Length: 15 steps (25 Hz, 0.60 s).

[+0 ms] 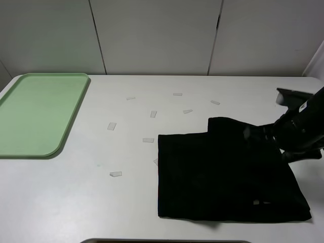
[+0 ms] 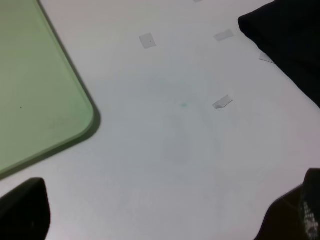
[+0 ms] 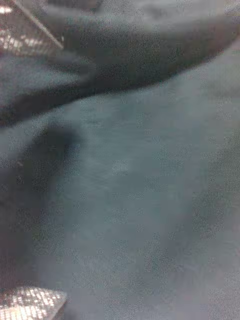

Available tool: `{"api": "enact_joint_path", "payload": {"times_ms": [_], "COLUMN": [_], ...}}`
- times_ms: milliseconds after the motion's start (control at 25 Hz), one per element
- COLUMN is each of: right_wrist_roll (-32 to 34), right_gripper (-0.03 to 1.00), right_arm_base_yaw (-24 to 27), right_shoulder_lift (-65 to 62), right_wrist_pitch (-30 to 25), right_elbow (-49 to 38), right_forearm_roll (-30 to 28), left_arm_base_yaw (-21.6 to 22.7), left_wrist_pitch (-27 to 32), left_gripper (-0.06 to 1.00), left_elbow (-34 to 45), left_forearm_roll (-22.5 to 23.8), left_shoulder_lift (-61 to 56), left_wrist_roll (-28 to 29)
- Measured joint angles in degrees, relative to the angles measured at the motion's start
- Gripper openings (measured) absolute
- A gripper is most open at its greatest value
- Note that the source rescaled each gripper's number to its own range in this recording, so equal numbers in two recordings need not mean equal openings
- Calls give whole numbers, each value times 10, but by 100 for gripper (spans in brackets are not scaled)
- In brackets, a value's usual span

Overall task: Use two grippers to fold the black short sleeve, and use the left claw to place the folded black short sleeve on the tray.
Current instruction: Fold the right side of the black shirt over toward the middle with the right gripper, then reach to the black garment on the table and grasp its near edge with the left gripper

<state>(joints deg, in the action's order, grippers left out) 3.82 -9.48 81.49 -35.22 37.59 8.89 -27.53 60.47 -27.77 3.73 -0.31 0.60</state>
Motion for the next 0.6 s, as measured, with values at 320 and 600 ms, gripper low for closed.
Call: {"api": "enact_joint_path", "payload": {"times_ms": [320, 600], "right_wrist_roll": [0, 33], "right_gripper": [100, 100], "right_arm_base_yaw": [0, 0], "right_shoulder_lift": [-218, -482], "right_wrist_pitch": [-11, -93], "right_elbow": [21, 21], "right_forearm_roll": [-75, -89], "left_arm_base_yaw": [0, 0], "left_wrist_pitch": [0, 0], "left_gripper": [100, 100], "left_elbow": [0, 0], "left_forearm_roll": [0, 0], "left_shoulder_lift": [0, 0], "left_wrist_roll": [0, 0]}}
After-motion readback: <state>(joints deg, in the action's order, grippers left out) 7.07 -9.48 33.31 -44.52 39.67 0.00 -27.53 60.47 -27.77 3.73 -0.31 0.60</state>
